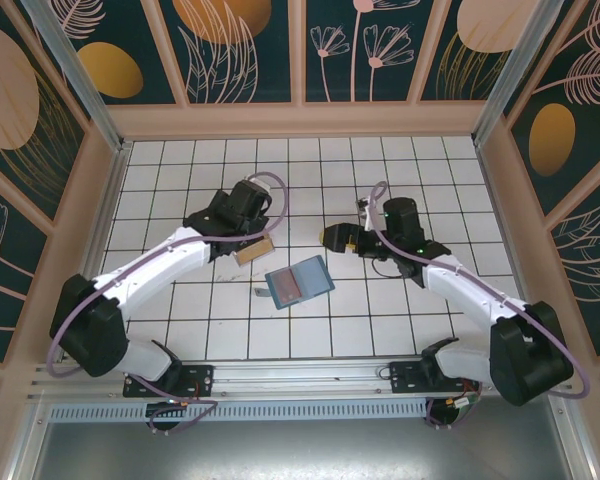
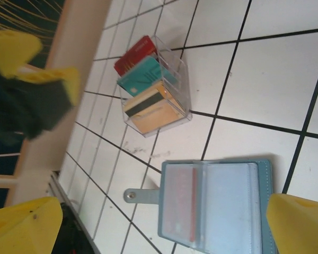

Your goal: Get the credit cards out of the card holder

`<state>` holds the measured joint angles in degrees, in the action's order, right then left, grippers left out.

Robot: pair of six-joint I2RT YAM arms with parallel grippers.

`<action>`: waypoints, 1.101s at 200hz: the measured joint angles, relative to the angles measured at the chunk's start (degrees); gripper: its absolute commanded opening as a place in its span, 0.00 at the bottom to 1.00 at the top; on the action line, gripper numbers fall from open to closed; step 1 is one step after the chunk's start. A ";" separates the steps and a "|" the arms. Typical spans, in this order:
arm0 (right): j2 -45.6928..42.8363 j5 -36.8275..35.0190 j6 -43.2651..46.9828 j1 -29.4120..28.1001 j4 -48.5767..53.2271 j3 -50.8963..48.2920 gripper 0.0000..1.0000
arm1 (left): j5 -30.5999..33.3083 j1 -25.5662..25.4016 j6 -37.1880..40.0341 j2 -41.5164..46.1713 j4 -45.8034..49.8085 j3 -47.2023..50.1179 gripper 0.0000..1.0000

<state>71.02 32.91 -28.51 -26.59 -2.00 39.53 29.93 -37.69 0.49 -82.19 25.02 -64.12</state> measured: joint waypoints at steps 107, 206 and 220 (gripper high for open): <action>12.57 -10.38 4.24 -6.56 3.43 0.83 0.25 | -23.32 0.07 -43.58 15.87 -4.22 17.97 0.62; 19.71 -14.51 4.09 -9.25 2.16 -1.51 0.17 | -28.44 -8.55 -66.55 11.63 -19.28 29.38 0.59; 19.71 -14.99 3.96 -9.70 1.36 -1.77 0.17 | -28.48 -9.16 -67.49 9.55 -20.22 29.40 0.57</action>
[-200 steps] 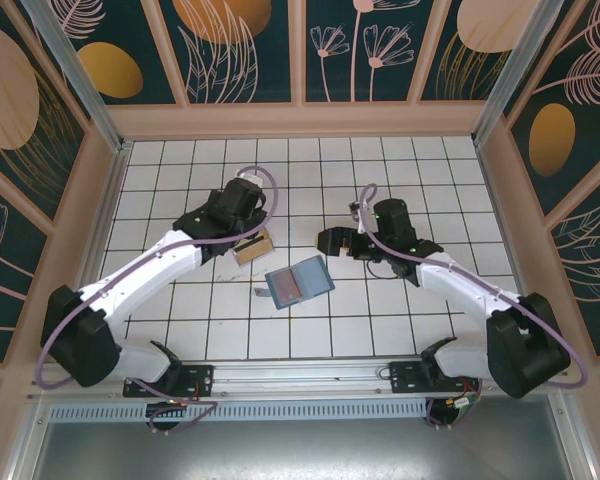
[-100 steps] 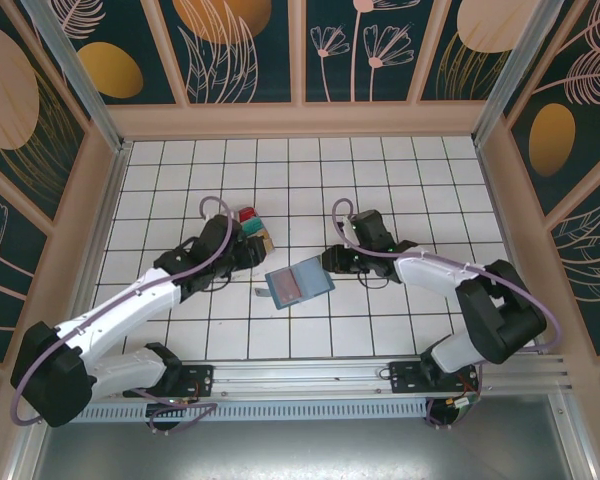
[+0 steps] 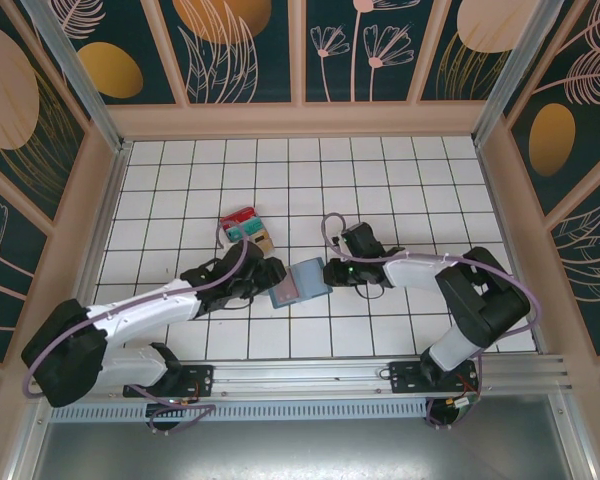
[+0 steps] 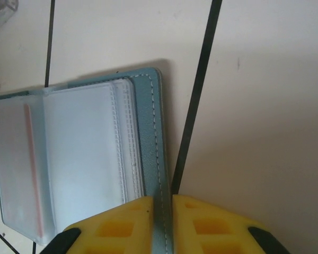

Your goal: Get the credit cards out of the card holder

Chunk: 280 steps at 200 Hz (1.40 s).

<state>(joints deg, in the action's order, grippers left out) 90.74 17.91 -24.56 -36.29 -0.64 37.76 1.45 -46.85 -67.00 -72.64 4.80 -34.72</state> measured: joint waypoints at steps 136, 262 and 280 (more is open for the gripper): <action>-0.22 -1.60 -1.92 -2.23 -2.19 -0.79 0.17 | -1.70 -0.22 -1.64 -8.37 -3.78 0.76 0.56; -0.20 -1.60 -1.92 -2.34 -2.19 -0.79 0.16 | -4.13 -0.44 -0.72 -12.20 -6.75 -0.46 0.60; -0.20 -1.57 -1.95 -2.34 -2.19 -0.79 0.16 | -5.44 -0.76 -0.50 -12.90 -9.16 -0.66 0.62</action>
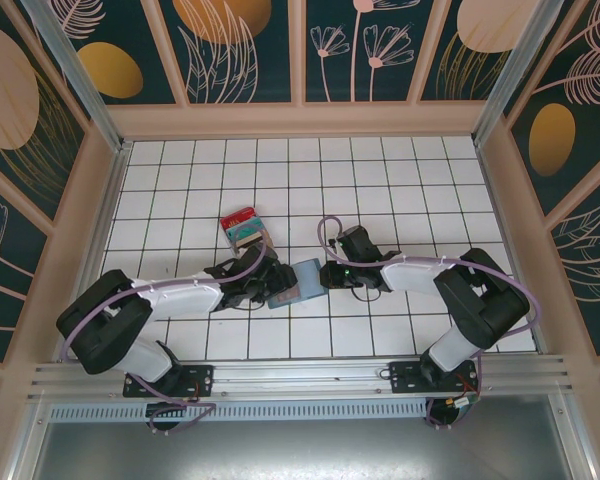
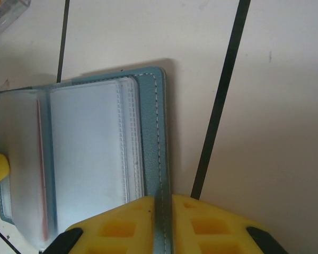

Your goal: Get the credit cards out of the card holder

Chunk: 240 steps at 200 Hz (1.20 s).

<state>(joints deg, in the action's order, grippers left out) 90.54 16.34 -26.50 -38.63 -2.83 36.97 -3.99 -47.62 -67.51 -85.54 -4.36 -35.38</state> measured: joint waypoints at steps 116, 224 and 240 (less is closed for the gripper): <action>0.04 0.02 -0.85 -0.02 -0.22 -0.02 0.16 | -3.61 -1.09 1.95 -3.61 -4.04 -2.82 0.65; -0.92 0.26 -3.02 0.98 -2.82 -2.23 0.16 | -6.49 -1.60 4.04 -11.10 -6.62 -12.61 0.63; -0.92 0.46 -3.02 0.98 -2.93 -2.25 0.17 | -5.49 -1.62 4.42 -9.07 -4.98 -12.85 0.63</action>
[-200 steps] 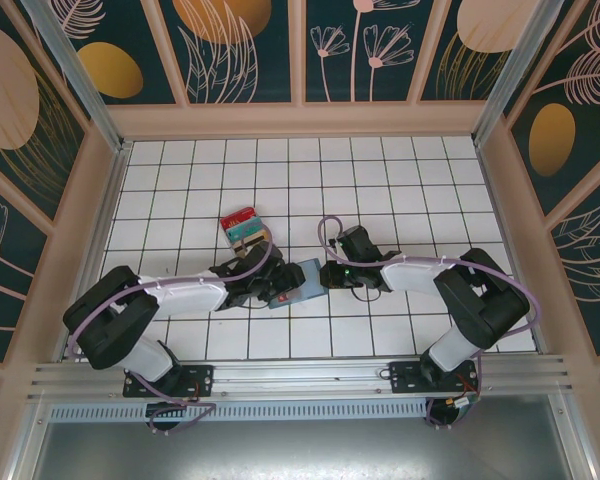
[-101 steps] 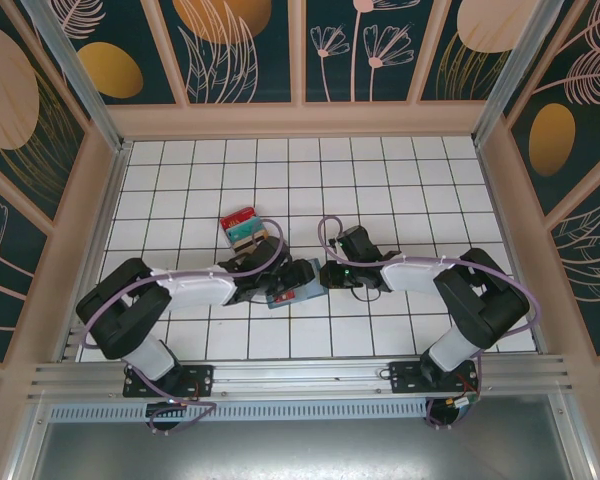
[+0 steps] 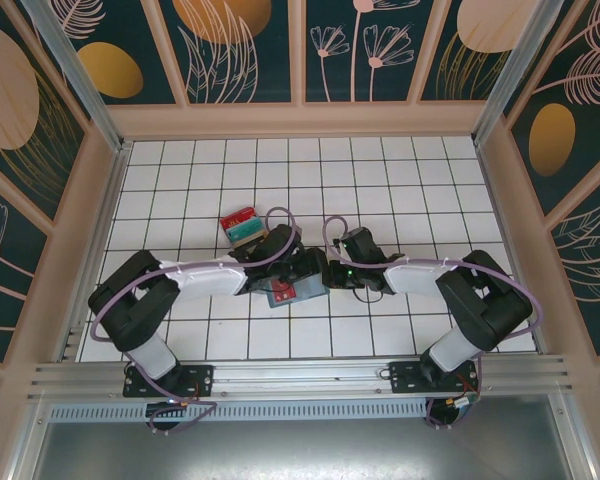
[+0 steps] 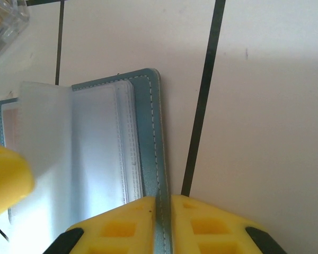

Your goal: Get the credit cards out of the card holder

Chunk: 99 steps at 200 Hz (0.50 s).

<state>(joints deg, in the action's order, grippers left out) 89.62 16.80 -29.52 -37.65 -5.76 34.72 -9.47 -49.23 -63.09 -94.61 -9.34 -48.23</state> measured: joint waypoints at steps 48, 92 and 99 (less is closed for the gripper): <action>0.00 0.13 0.02 0.02 -0.04 0.00 0.17 | 4.96 -0.33 0.50 10.69 3.34 -0.37 0.65; 0.00 0.20 0.02 0.04 -0.04 0.00 0.17 | 11.34 0.13 0.22 19.10 7.30 4.55 0.65; 0.02 0.22 0.02 0.04 -0.04 0.00 0.17 | 12.17 0.37 -0.15 20.02 8.15 5.86 0.65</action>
<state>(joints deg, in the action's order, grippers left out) 89.65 17.02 -29.50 -37.60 -5.80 34.72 2.70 -48.86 -63.24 -74.59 -1.19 -42.37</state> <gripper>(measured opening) 0.170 0.653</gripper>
